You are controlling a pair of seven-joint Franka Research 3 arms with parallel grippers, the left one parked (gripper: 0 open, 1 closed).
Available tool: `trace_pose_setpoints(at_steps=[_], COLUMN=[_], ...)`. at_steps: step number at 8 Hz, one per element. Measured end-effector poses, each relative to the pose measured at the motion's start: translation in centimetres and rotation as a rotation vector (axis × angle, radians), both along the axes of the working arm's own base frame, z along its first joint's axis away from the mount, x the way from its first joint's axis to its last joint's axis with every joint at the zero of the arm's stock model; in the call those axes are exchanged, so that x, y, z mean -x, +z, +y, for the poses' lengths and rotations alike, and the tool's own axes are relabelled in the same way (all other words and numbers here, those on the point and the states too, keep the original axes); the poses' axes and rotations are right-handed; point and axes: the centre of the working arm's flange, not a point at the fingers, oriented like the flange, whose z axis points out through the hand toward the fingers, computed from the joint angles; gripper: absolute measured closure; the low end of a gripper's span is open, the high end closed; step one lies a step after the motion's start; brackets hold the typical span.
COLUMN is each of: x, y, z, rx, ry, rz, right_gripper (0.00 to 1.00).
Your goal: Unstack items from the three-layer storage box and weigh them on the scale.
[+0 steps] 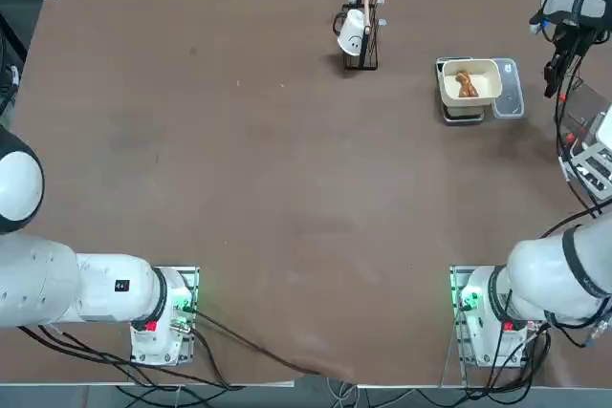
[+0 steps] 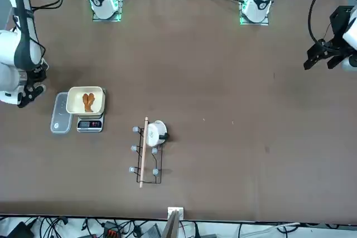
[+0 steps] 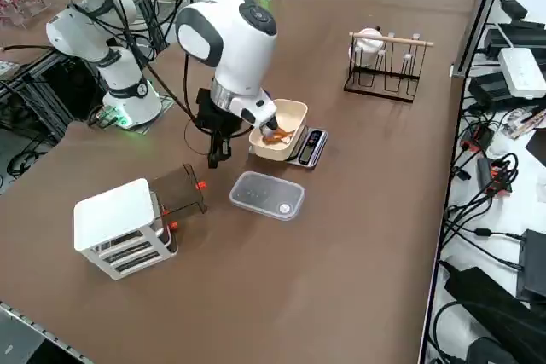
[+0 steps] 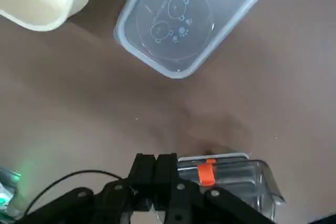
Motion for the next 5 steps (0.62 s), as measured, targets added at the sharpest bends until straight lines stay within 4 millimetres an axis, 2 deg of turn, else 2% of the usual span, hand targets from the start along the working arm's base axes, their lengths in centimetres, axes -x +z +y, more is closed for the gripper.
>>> trace_pose_setpoints(at_steps=[2,5], x=[-0.22,0.09], y=[-0.55,-1.07], z=[1.04,0.95], rx=[-0.007,-0.013], ry=[0.026,0.045], rz=[-0.011,-0.004], right_gripper=[0.98,0.98])
